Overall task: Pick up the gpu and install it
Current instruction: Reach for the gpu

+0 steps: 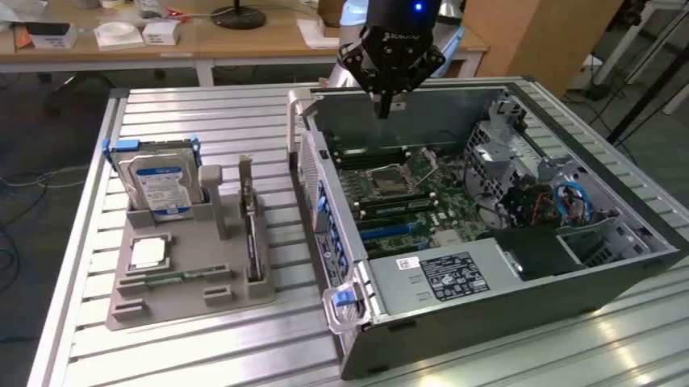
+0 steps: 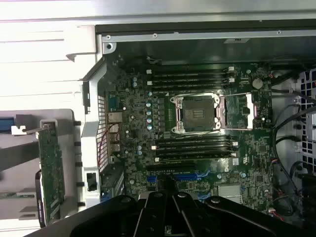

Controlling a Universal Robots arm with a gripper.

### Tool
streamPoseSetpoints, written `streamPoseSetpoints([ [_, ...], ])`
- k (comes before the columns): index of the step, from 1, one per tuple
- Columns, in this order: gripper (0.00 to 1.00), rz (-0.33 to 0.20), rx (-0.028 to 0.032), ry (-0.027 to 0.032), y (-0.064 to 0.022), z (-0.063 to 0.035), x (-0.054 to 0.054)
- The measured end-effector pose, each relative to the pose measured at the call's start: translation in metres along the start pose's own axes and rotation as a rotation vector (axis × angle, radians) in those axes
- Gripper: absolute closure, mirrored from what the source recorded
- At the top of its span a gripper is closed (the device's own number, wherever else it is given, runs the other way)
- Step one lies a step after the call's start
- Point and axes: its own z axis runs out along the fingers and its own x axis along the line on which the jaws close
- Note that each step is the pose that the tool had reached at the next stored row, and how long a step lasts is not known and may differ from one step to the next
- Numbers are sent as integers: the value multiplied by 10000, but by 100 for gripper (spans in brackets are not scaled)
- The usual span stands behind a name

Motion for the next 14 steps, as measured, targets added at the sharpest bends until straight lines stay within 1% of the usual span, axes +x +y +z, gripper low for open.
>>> streamPoseSetpoints([
  [7, 89, -1, 1, 0, 0, 1, 4],
  [14, 89, 0, -1, -1, -4, 6, 44],
])
